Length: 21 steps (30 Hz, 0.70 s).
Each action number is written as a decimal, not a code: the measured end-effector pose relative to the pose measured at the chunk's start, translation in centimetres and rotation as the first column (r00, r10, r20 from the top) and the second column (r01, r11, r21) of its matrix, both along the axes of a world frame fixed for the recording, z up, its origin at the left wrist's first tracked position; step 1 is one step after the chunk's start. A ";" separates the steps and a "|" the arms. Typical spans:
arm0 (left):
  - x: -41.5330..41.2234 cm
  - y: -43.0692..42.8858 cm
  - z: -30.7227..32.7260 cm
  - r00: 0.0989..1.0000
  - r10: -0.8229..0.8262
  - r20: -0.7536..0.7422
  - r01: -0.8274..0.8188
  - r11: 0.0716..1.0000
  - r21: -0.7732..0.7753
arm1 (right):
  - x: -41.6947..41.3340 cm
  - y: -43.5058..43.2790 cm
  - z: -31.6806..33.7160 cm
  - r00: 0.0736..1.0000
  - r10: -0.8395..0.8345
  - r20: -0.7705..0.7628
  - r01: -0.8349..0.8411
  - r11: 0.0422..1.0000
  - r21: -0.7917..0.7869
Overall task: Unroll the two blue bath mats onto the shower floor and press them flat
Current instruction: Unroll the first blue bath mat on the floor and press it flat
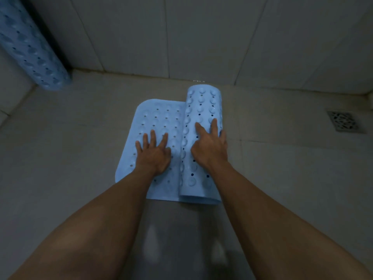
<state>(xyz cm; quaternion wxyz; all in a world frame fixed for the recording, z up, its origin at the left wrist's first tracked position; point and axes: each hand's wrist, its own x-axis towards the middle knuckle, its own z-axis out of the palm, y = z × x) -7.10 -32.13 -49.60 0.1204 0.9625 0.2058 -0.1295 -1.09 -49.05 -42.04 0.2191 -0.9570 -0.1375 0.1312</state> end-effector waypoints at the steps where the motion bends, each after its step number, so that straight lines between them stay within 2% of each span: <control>1: 0.2 -0.1 0.0 1.000 0.009 -0.019 -0.009 1.000 0.000 | 0.0 -0.2 0.1 1.000 -0.013 -0.004 0.013 1.000 -0.002; 4: 0.4 -0.6 0.3 1.000 0.021 -0.021 -0.021 1.000 0.017 | 0.0 -0.8 0.2 1.000 -0.028 0.012 0.028 0.999 -0.030; 7: 0.1 -1.9 0.4 1.000 -0.002 0.019 0.002 1.000 0.015 | 0.0 -1.6 -0.3 0.998 -0.041 -0.049 0.038 0.998 -0.057; 10: 0.2 -2.7 0.6 0.998 0.065 0.000 -0.065 0.997 -0.029 | 0.4 -2.5 -0.5 0.996 -0.066 -0.068 0.061 0.995 -0.078; 13: 0.7 -3.2 0.7 0.995 0.074 -0.066 -0.074 0.997 0.001 | 0.7 -3.6 -0.1 0.996 -0.080 -0.051 0.076 0.994 -0.077; 18: 1.5 -6.2 1.2 0.998 -0.055 0.006 0.055 0.998 0.033 | 0.7 -6.0 0.0 1.000 0.007 0.007 -0.006 0.994 -0.109; 21: 1.6 -8.4 1.0 0.999 -0.008 -0.034 0.008 1.000 -0.005 | 1.0 -7.7 -0.1 1.000 0.005 0.024 -0.002 0.994 -0.112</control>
